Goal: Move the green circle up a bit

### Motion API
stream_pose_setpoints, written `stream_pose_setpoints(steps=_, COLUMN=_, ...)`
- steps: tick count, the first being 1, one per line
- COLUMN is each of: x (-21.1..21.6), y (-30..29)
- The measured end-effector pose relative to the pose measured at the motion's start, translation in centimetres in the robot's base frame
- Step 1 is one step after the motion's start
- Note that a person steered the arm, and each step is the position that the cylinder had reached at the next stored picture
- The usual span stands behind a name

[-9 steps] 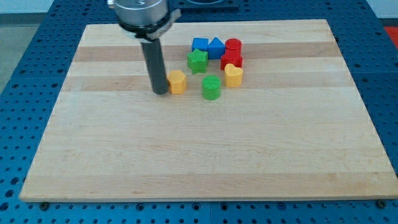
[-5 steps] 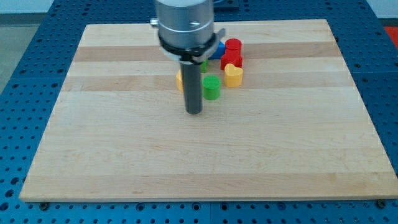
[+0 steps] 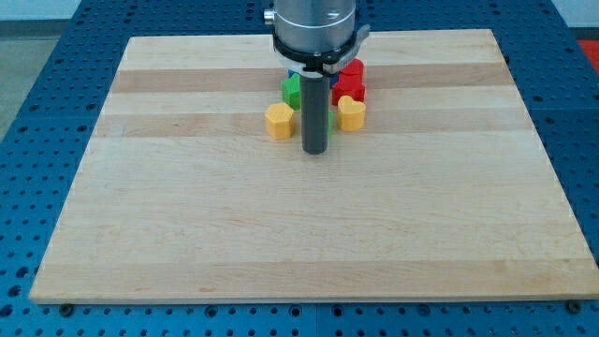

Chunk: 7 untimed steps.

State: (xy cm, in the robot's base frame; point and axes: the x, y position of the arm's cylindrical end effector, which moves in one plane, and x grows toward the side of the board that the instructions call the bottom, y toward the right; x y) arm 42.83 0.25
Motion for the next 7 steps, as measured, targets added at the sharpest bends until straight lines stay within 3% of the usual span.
stream_pose_setpoints(steps=7, x=-1.53, y=0.00)
